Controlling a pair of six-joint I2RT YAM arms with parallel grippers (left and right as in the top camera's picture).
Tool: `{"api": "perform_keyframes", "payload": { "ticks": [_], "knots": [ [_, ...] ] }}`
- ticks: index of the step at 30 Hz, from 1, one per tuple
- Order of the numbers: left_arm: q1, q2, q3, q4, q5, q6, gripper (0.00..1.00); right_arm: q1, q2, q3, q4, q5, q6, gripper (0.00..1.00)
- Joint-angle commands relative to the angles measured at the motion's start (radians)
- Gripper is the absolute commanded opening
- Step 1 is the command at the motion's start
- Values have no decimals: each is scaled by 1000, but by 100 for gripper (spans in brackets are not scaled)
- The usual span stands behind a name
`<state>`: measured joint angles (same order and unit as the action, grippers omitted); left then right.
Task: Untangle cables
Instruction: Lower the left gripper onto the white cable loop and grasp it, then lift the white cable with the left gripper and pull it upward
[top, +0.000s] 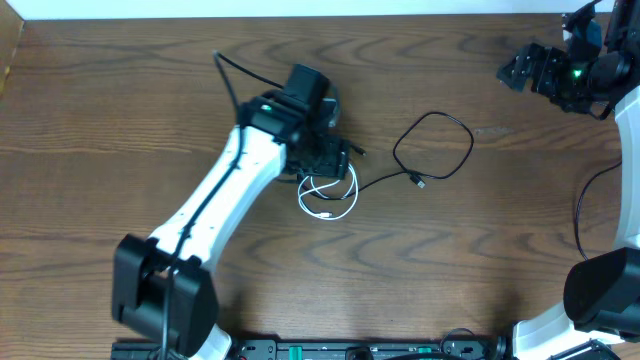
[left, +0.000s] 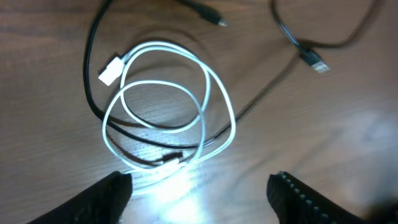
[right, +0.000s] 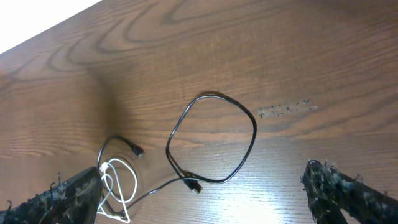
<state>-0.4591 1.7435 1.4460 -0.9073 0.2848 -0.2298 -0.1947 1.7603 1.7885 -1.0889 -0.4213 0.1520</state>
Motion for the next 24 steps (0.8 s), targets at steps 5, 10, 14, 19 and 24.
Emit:
{"api": "perform_keyframes", "payload": {
  "ticks": [5,10,14,19,24],
  "knots": [
    [-77,153,-4,108,-173,-203,82,4,-4,-5,-12,4,0,99],
    [-99,233,-4,180,-174,-203,84,4,-4,-5,-11,5,-11,99],
    [-103,293,-4,184,-174,-221,80,4,-4,-5,-12,29,-12,99],
    [-103,314,-4,192,-182,-220,58,5,-4,-5,-15,30,-12,99],
    [-102,314,2,206,-262,-199,19,11,-4,-5,-16,30,-12,99]
  ]
}}
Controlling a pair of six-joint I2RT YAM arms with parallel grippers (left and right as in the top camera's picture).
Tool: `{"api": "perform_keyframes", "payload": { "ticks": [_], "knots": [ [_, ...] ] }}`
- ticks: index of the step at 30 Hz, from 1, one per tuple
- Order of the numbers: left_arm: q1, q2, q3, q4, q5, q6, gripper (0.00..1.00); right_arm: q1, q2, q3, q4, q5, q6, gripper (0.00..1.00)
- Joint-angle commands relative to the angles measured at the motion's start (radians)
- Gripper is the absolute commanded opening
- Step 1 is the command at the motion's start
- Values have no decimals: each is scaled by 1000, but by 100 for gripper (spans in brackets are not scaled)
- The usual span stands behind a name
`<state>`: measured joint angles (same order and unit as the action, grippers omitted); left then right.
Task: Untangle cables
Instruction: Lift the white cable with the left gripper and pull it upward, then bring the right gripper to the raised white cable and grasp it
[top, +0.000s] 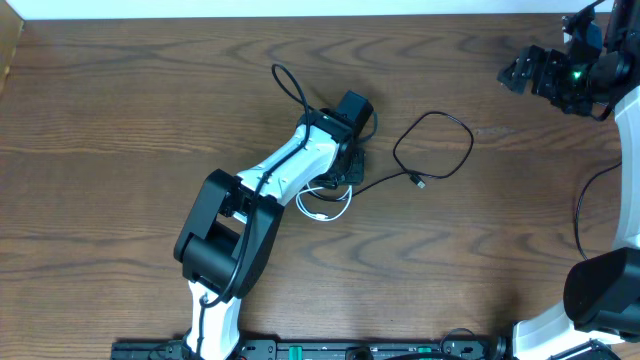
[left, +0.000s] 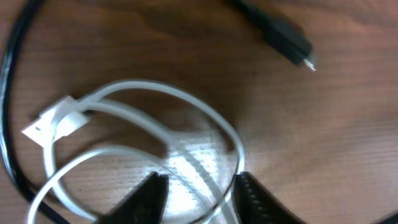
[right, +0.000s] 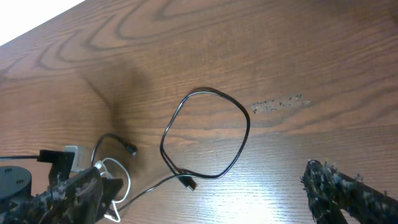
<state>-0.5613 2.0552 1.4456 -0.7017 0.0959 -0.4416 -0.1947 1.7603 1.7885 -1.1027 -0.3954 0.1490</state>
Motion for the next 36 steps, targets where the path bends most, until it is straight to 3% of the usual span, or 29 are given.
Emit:
{"api": "perform_keyframes", "payload": {
  "ticks": [1,6,9,12,18,27,33,36],
  "knots": [
    [0,0,8,-2,-88,33,8,13,-4,-5,-2,4,-9,99],
    [3,-72,33,-53,-169,143,7,26,-4,-9,-17,4,-20,99],
    [5,-179,34,-79,-248,186,7,45,-4,-24,-16,4,-28,99],
    [10,-341,34,-94,-311,308,7,70,-4,-45,-12,2,-35,99],
    [11,-570,34,-71,-329,469,7,105,-4,-64,-5,0,-35,99],
    [11,-783,34,86,-328,471,7,167,-4,-66,0,-6,-39,99],
    [20,-833,34,174,-321,397,7,220,-4,-66,53,-309,-224,98],
    [49,-827,34,191,-243,327,8,251,-4,-66,113,-457,-291,99]
  ]
}}
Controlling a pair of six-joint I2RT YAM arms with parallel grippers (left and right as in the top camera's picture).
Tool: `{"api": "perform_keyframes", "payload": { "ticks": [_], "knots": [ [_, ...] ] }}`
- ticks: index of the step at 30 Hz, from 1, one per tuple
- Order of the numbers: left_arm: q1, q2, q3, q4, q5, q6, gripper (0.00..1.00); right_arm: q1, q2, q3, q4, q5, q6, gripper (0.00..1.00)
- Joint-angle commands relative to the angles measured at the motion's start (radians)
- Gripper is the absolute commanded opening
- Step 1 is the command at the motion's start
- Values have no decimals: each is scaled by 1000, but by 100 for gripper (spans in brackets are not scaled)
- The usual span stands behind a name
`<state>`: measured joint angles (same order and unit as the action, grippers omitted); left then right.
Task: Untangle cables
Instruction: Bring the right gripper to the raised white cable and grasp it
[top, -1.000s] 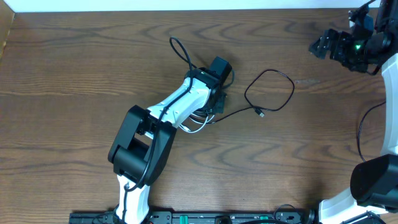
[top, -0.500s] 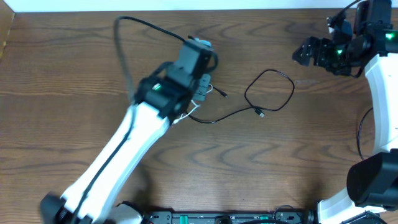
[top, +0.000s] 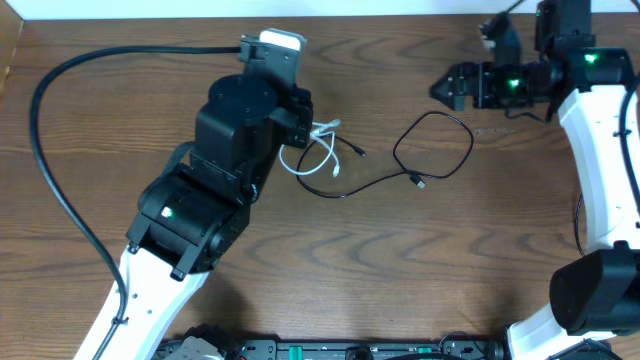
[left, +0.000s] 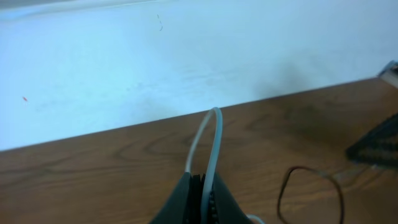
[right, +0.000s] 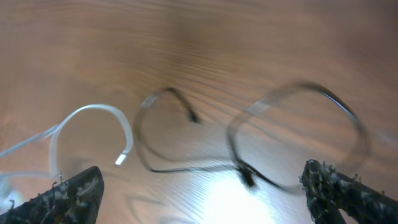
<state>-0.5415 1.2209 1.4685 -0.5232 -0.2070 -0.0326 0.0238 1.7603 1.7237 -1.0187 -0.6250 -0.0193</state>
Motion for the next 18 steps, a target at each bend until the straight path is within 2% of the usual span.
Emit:
{"api": "perform_keyframes", "payload": {
  "ticks": [1,9,14,18],
  "knots": [
    [42,12,11,18,100,-104,7,44,-4,-1,52,-280,-154,99],
    [174,42,85,10,422,-248,7,155,-4,-1,161,-541,-390,99],
    [249,47,116,17,590,-376,7,220,-4,-1,170,-563,-531,99],
    [294,47,116,40,732,-469,8,283,-4,-1,217,-546,-584,99]
  ]
}}
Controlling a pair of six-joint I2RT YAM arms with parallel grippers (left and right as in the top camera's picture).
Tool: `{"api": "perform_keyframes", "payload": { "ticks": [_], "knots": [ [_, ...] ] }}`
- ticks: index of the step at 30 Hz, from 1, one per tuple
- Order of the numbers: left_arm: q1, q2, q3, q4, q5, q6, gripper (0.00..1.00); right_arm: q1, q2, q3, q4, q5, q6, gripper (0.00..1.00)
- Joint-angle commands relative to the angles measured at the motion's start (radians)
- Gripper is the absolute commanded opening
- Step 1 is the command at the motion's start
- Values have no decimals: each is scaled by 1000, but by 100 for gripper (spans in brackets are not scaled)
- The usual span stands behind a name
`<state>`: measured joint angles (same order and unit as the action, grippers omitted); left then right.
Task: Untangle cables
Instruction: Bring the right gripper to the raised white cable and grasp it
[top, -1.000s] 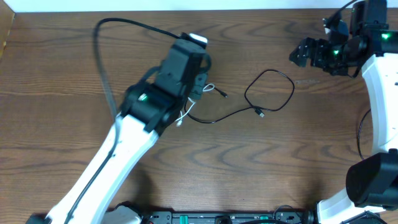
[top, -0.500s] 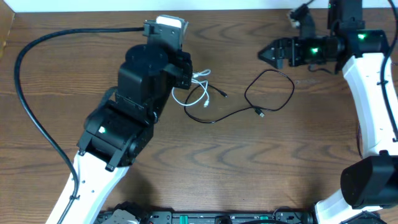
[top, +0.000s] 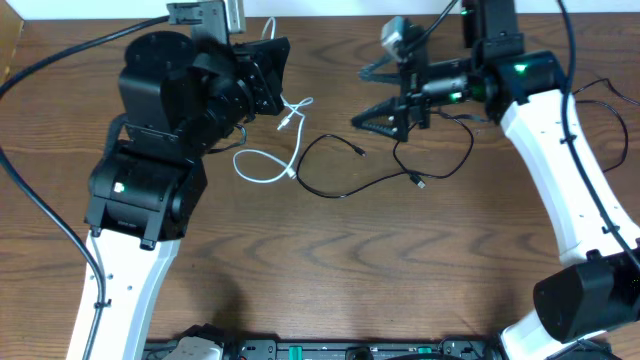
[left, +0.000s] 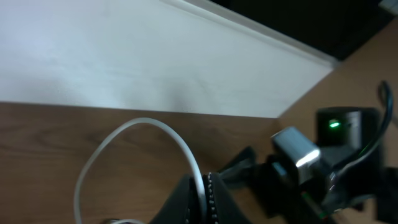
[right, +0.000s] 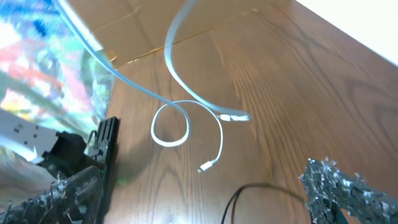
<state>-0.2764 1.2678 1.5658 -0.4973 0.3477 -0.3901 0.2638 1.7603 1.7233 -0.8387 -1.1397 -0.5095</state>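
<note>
My left gripper (top: 274, 68) is raised over the back left of the table and shut on the white cable (left: 149, 126), which arches up from between its fingers (left: 200, 194). From there the white cable (top: 262, 170) hangs to a loop on the wood, one plug (right: 239, 116) in the air. The black cable (top: 345, 192) lies in the middle, with a wide loop at its right. The white loop ends close beside its left bend; contact cannot be told. My right gripper (top: 366, 95) hovers open above the black cable's (right: 249, 190) left end, holding nothing.
The brown table's (top: 330, 280) back edge meets a white wall (left: 124, 50). A cardboard box edge (top: 10, 50) shows at the far left. The arms' own black leads (top: 50, 65) hang over the left and right sides.
My left gripper has moved left and back with the white cable, whose loop now lies left of the black cable instead of over it. My right gripper has moved left, above the black cable's left end.
First my left gripper hung open over a white coil tangled with the black cable, the right arm parked at the far right. Then it was low on the coil. Later it held the white cable lifted, and now drawn to the left.
</note>
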Motion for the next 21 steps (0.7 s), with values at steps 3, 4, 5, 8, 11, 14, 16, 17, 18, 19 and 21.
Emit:
{"api": "perform_keyframes", "payload": {
  "ticks": [3,4,5,8,11,14,16,17,18,19,21],
  "knots": [
    [43,0,19,30,262,-156,7,78,-4,0,87,13,-90,99],
    [47,0,19,38,290,-171,7,89,-4,0,101,36,-90,99],
    [52,0,19,50,322,-193,7,98,-4,0,110,53,-90,99],
    [65,0,19,77,376,-241,7,121,-4,0,118,93,-90,99],
    [71,0,19,82,376,-284,7,140,-4,0,120,132,-90,99],
    [71,0,19,93,379,-320,8,157,-2,0,133,172,-90,99],
    [71,0,19,102,387,-342,7,168,5,0,151,177,-90,99],
    [71,0,19,108,394,-349,8,173,8,0,158,177,-90,98],
    [71,0,19,119,407,-350,7,179,14,0,171,177,-90,93],
    [71,0,19,119,408,-357,7,182,19,0,178,177,-89,86],
    [71,0,19,118,408,-356,7,182,23,0,187,177,-62,65]
  ]
}}
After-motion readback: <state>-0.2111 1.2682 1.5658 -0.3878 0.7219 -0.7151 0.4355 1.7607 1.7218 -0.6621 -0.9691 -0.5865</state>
